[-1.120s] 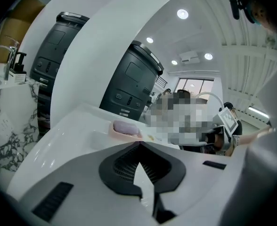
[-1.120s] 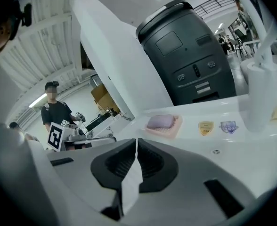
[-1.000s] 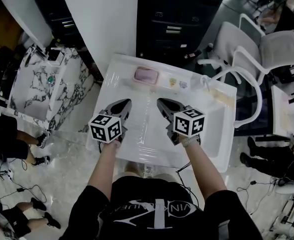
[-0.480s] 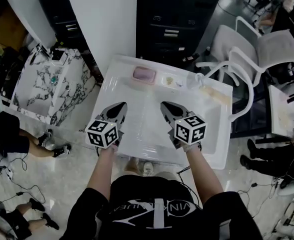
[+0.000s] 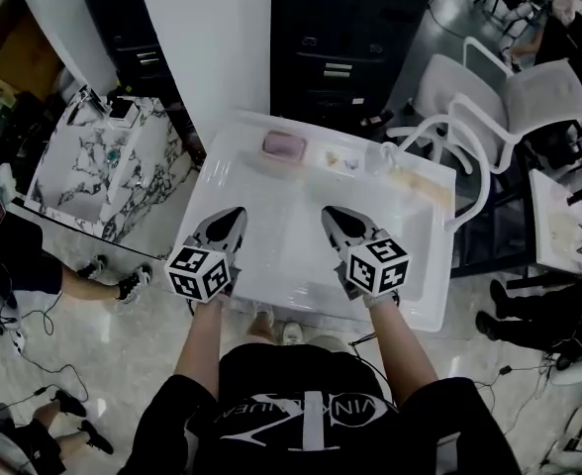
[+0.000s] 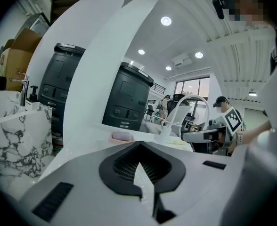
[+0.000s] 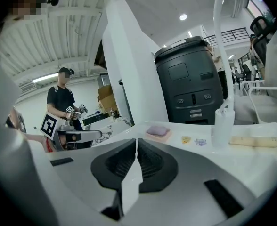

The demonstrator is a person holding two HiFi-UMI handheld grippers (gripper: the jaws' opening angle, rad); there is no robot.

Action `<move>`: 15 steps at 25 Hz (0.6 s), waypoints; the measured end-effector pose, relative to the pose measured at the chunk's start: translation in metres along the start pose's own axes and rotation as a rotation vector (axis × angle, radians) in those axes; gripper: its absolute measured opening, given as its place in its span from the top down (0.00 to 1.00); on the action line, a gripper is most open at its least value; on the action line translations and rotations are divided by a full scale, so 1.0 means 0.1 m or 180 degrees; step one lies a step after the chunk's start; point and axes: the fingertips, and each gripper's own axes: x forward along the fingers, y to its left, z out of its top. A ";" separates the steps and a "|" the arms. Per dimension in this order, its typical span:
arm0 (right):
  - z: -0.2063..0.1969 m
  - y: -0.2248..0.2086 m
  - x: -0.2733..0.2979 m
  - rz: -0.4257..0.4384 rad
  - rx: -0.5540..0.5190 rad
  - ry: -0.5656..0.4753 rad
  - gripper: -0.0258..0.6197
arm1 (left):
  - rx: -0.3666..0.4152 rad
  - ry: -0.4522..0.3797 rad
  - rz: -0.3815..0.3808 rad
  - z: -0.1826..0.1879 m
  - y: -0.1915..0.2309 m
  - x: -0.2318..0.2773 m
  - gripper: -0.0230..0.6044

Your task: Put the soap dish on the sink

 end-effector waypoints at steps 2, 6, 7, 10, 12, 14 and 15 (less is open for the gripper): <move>0.01 0.00 -0.06 -0.0026 -0.0053 -0.0020 0.91 | 0.0002 -0.0030 0.0047 0.01 -0.01 -0.06 0.94; 0.05 0.00 -0.19 -0.0071 -0.0158 -0.0069 0.91 | 0.0061 -0.0106 0.0103 0.07 -0.06 -0.17 0.94; 0.06 0.00 -0.22 -0.0078 -0.0172 -0.0085 0.91 | 0.0081 -0.0134 0.0118 0.09 -0.07 -0.20 0.94; 0.09 0.02 -0.30 -0.0089 -0.0184 -0.0145 0.91 | 0.0120 -0.0225 0.0172 0.16 -0.10 -0.29 0.94; 0.10 0.02 -0.36 -0.0103 -0.0211 -0.0173 0.91 | 0.0134 -0.0272 0.0189 0.19 -0.12 -0.34 0.94; 0.11 0.04 -0.41 -0.0120 -0.0243 -0.0196 0.91 | 0.0141 -0.0328 0.0207 0.23 -0.13 -0.40 0.94; 0.12 0.05 -0.42 -0.0128 -0.0251 -0.0212 0.91 | 0.0140 -0.0360 0.0220 0.25 -0.13 -0.43 0.94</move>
